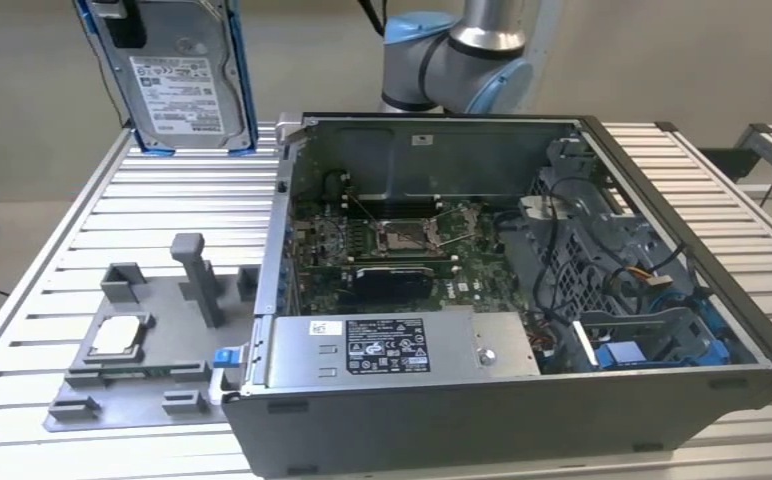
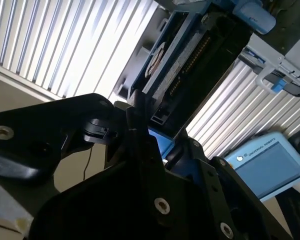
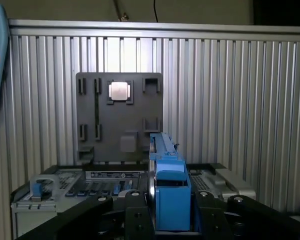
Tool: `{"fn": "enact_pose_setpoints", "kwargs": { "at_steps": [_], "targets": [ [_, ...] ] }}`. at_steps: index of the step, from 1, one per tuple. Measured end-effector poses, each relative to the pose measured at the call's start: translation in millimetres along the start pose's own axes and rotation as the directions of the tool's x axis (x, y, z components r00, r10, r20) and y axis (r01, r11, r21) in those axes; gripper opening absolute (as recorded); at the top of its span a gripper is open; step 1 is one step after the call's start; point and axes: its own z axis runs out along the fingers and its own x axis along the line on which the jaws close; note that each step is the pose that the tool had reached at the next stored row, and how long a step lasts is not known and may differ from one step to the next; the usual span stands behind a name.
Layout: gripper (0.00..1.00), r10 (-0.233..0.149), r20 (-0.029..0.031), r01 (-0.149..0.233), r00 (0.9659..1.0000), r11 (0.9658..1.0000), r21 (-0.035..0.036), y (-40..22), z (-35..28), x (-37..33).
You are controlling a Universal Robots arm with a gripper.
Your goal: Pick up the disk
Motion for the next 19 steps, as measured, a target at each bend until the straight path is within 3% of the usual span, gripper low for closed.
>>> {"fn": "enact_pose_setpoints", "kwargs": {
  "at_steps": [19],
  "targets": [
    [0.00, 0.000, 0.0000, 0.000, 1.0000, 1.0000, -0.0064, -86.5, 3.5, -0.6]
  ]
}}
